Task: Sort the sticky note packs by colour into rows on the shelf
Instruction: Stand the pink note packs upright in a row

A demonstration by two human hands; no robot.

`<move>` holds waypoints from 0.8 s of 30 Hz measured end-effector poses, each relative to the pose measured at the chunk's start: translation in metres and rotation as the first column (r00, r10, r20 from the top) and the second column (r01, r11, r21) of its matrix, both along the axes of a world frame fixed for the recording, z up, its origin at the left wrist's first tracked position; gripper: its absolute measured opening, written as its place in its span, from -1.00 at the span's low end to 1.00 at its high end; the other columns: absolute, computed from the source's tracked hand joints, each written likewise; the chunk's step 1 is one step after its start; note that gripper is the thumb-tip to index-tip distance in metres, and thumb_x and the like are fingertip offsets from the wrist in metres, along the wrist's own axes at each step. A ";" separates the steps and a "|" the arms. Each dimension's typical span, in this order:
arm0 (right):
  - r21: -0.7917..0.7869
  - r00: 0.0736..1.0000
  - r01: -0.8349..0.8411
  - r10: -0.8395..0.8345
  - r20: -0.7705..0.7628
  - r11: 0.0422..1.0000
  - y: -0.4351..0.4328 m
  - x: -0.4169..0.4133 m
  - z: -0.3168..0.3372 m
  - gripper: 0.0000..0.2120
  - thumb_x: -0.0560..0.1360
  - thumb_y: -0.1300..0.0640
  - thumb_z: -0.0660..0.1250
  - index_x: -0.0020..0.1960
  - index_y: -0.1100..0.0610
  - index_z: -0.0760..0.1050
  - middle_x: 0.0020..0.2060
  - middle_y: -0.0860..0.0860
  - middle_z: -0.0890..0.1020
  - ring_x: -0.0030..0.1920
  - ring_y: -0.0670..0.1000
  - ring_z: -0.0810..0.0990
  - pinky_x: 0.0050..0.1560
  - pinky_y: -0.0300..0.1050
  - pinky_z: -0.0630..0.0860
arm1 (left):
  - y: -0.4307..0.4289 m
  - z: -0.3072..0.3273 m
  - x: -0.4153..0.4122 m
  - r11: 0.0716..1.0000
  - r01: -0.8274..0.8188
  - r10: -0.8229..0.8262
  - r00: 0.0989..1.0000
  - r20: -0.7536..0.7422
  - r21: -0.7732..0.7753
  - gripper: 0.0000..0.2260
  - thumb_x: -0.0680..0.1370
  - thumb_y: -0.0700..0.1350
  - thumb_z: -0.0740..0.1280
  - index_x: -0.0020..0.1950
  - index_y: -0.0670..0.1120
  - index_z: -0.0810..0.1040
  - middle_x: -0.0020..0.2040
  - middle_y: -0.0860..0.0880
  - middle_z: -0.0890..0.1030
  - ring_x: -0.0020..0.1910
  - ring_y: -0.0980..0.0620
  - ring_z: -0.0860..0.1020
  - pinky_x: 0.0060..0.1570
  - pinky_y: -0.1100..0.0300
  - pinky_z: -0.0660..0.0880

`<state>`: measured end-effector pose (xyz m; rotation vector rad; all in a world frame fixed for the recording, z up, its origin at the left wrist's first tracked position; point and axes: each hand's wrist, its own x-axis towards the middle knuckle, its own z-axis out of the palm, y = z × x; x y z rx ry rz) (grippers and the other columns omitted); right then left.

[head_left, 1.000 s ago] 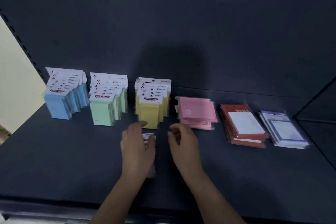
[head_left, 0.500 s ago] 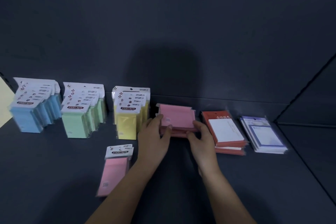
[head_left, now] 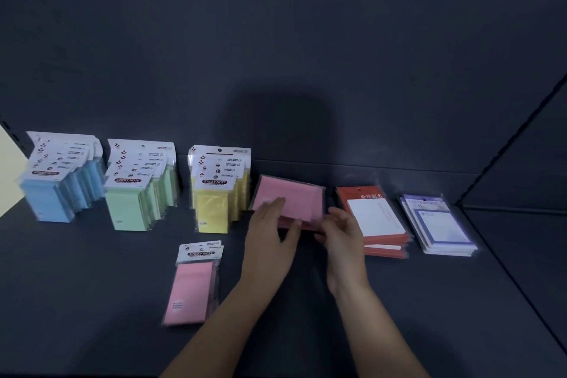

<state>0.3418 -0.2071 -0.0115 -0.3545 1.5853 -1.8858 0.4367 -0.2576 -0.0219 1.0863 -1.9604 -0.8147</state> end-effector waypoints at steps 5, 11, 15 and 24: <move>0.057 1.000 0.018 -0.017 -0.024 0.998 0.003 0.007 -0.003 -0.82 0.49 0.30 0.28 0.01 0.06 0.46 0.00 0.01 0.58 0.07 0.00 0.53 0.15 -0.05 0.46 | -0.008 -0.003 0.006 0.991 -0.110 0.118 0.988 -0.100 0.080 -0.62 0.47 -0.19 0.38 0.26 -0.19 0.41 0.27 -0.10 0.41 0.29 -0.01 0.34 0.25 0.19 0.26; 0.030 0.999 -0.005 0.006 -0.051 1.000 0.008 0.015 -0.001 -0.78 0.49 0.34 0.26 -0.02 0.03 0.47 0.01 0.00 0.57 0.03 -0.07 0.52 0.20 -0.11 0.44 | -0.005 -0.001 0.012 0.986 -0.093 0.117 0.977 -0.180 0.135 -0.76 0.51 -0.18 0.36 0.16 -0.16 0.52 0.07 0.02 0.47 0.03 0.12 0.45 0.02 0.43 0.28; -0.036 0.989 0.017 -0.012 0.150 0.999 0.014 0.011 -0.002 -0.81 0.50 0.30 0.31 0.04 0.08 0.44 0.02 0.09 0.56 0.07 0.02 0.54 0.19 -0.14 0.44 | -0.004 0.004 0.018 0.945 -0.144 0.245 0.906 -0.345 0.292 -0.98 0.48 -0.19 0.40 -0.11 -0.10 0.60 -0.10 -0.05 0.60 -0.18 0.19 0.53 -0.12 0.47 0.42; 0.005 0.995 -0.092 0.092 0.025 0.996 0.039 0.011 -0.010 -0.85 0.51 0.35 0.26 0.02 0.14 0.44 -0.06 0.09 0.63 -0.10 0.00 0.58 -0.09 -0.16 0.52 | 0.019 0.019 0.055 0.775 0.254 0.028 0.901 -0.433 0.578 -0.59 0.42 -0.49 0.20 0.12 -0.07 0.48 -0.03 0.00 0.59 -0.19 0.10 0.51 -0.41 0.44 0.42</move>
